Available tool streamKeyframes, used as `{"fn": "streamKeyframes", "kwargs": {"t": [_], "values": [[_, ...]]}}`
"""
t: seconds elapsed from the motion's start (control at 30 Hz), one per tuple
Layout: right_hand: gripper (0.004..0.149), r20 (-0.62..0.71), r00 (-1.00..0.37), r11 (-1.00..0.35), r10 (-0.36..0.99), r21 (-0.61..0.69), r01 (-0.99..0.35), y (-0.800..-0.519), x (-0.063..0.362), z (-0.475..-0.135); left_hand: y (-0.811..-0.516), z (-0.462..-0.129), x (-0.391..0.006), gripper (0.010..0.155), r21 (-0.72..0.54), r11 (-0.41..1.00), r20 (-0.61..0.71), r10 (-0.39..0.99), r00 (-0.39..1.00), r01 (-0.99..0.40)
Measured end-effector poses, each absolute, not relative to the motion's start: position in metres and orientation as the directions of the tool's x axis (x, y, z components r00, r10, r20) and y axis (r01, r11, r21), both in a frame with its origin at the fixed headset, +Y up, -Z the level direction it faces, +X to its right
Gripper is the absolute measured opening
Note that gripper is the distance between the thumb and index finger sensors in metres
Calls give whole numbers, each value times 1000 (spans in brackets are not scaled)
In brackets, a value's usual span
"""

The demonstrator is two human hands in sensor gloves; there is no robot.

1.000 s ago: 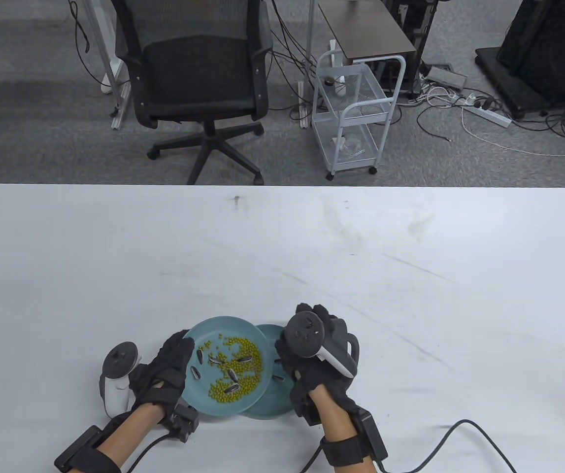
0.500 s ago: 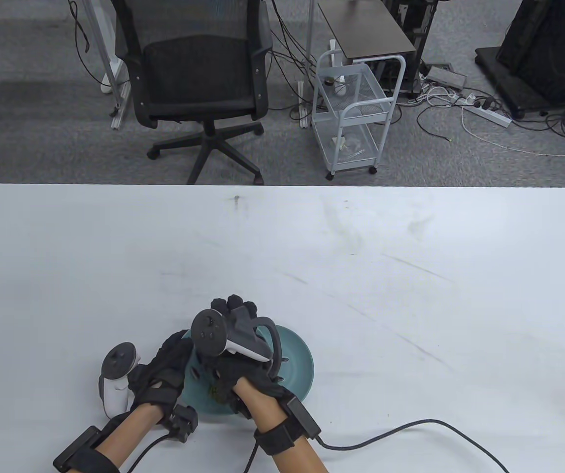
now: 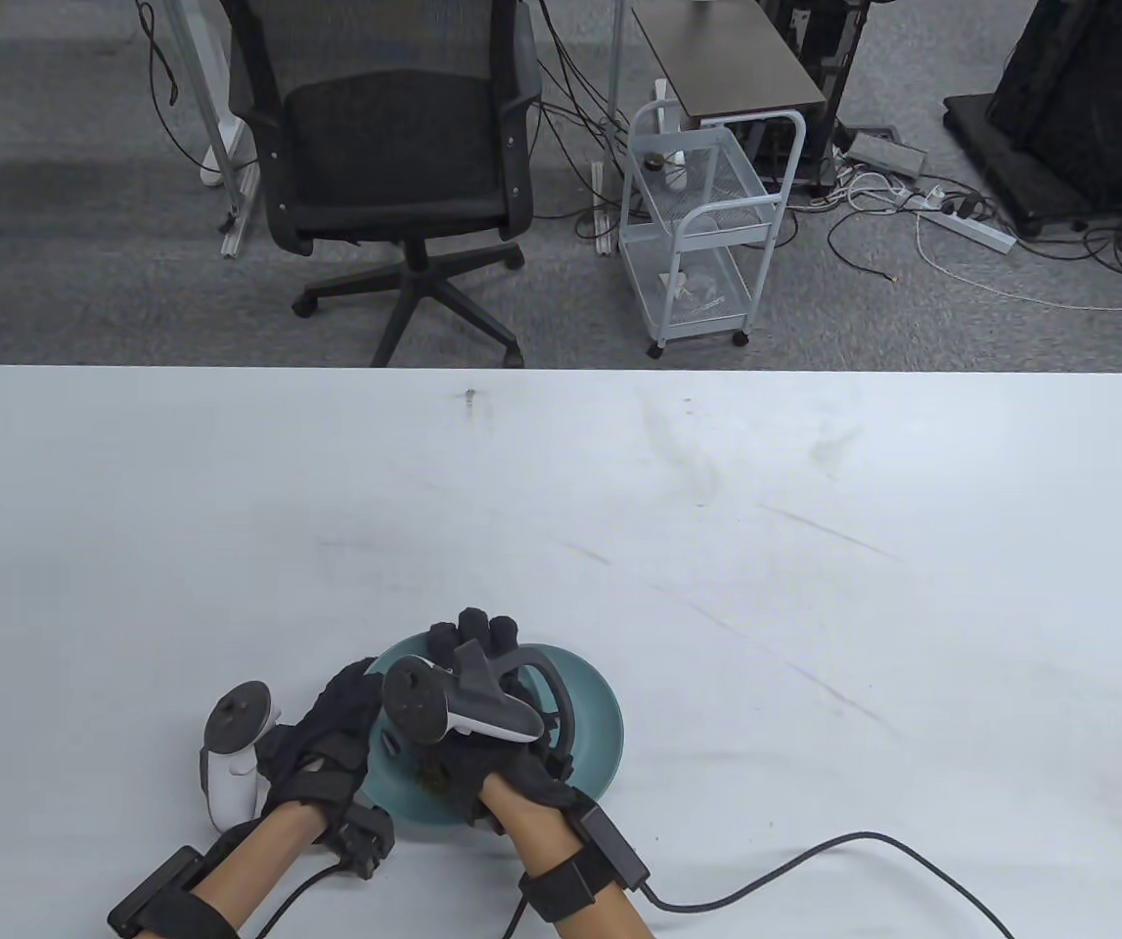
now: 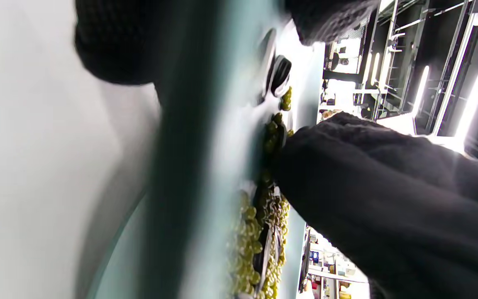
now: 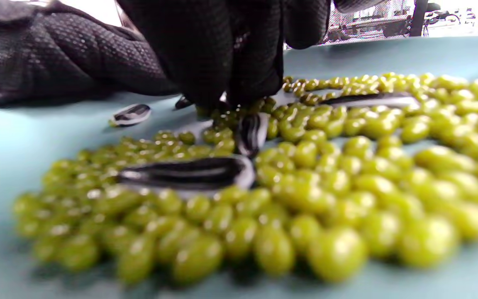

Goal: Pick sunflower seeds with hand pinch into plate

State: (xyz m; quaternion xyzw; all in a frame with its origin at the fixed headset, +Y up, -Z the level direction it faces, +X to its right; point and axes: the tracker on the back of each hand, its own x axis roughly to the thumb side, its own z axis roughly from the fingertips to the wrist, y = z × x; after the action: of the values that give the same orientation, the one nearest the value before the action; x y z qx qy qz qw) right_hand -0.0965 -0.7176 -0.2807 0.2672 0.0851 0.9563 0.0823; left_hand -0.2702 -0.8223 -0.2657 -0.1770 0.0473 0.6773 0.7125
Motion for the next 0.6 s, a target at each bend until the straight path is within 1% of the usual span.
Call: {"fn": "streamKeyframes", "kwargs": {"t": [0.27, 0.6], "values": [[36, 497, -843, -967, 205, 234, -97, -720, -98, -280, -822, -265, -270, 46, -192, 44, -288, 953, 99, -980], [37, 506, -845, -973, 172, 221, -66, -721, -102, -278, -823, -266, -270, 46, -201, 42, -286, 953, 100, -979]]}}
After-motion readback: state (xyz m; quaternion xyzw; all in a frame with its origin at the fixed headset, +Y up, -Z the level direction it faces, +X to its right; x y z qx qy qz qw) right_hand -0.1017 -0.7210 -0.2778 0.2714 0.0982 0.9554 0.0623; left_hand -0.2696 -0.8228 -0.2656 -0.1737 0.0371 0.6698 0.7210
